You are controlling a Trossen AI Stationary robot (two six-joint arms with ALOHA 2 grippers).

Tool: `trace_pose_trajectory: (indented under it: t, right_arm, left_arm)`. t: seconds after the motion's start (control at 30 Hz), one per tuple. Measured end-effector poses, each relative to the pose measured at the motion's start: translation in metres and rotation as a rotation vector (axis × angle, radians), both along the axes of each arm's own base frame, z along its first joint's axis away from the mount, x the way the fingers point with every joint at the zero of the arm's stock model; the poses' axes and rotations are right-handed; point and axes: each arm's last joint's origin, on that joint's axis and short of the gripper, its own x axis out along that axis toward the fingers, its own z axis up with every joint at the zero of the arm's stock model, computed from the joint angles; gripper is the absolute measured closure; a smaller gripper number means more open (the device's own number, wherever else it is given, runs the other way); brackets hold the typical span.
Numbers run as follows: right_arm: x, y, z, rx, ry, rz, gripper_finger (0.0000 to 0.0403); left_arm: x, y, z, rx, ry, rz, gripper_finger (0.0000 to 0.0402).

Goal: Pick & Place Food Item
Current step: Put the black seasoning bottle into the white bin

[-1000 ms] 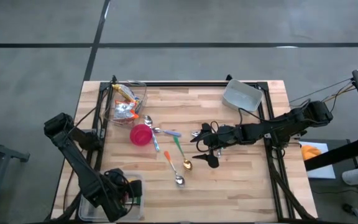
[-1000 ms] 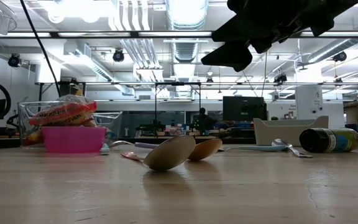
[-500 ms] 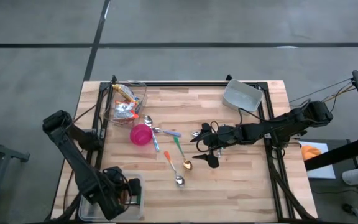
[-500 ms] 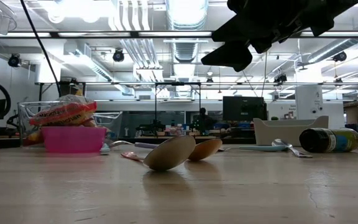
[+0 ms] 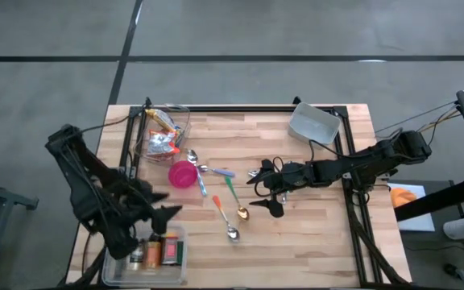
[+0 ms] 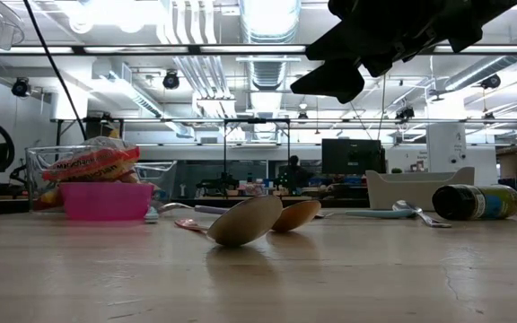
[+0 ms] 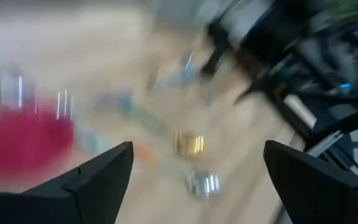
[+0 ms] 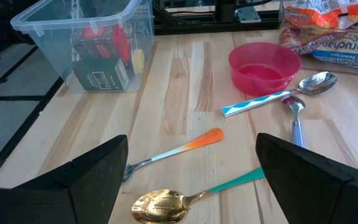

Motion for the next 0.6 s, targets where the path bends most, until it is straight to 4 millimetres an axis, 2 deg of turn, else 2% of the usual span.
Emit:
trace_pose_trajectory:
  t: [0.13, 0.4, 0.6]
  right_arm:
    - [0.000, 0.000, 0.000, 0.000, 0.000, 0.000, 0.0051]
    - [0.000, 0.000, 0.000, 0.000, 0.000, 0.000, 0.0051]
    - [0.000, 0.000, 0.000, 0.000, 0.000, 0.000, 0.0051]
  left_arm:
    - [-0.009, 0.016, 0.020, 0.286, -0.073, -0.072, 0.0037]
    - [-0.048, 0.069, 0.052, 0.412, -0.095, -0.148, 0.0037]
    - [-0.075, 0.104, 0.053, 0.450, -0.154, -0.145, 0.0037]
